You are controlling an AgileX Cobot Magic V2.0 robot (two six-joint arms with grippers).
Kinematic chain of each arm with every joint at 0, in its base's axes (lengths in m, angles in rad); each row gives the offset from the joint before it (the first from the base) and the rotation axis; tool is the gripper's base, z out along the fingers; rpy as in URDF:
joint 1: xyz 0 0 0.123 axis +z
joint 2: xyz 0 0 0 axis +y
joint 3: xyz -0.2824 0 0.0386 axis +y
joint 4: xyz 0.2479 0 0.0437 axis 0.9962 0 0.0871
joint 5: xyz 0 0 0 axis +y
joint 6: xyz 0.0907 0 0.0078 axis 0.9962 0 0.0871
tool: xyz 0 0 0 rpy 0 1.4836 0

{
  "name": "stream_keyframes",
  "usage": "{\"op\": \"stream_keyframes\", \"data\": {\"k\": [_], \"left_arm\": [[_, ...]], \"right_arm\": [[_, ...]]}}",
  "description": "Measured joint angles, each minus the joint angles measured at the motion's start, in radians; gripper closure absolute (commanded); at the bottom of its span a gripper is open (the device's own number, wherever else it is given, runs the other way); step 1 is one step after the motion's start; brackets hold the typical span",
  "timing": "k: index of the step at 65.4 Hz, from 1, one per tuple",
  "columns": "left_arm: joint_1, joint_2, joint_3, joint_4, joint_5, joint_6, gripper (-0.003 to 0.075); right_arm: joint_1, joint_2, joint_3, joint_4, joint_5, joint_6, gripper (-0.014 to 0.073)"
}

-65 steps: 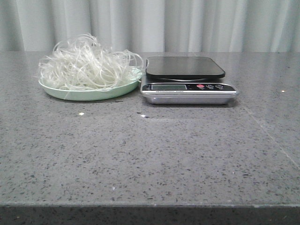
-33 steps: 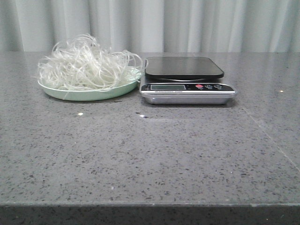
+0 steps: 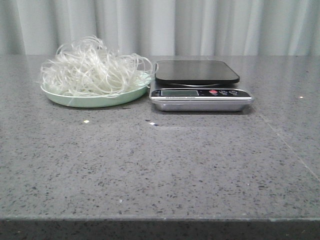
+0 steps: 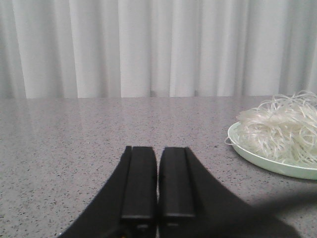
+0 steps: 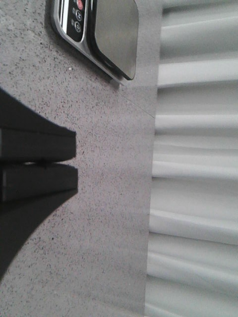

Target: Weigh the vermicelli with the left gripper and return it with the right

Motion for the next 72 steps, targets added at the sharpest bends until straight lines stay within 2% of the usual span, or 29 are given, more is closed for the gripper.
{"op": "stream_keyframes", "data": {"k": [13, 30, 72], "left_arm": [[0.000, 0.000, 0.000, 0.000, 0.000, 0.000, 0.0594], [0.000, 0.000, 0.000, 0.000, 0.000, 0.000, 0.0594], [0.000, 0.000, 0.000, 0.000, 0.000, 0.000, 0.0594]], "right_arm": [[0.000, -0.105, 0.092, -0.031, -0.062, 0.045, 0.0435], [0.000, -0.116, 0.098, -0.099, -0.062, 0.118, 0.0435], [0.000, -0.116, 0.098, -0.103, -0.062, 0.118, 0.0435]]}}
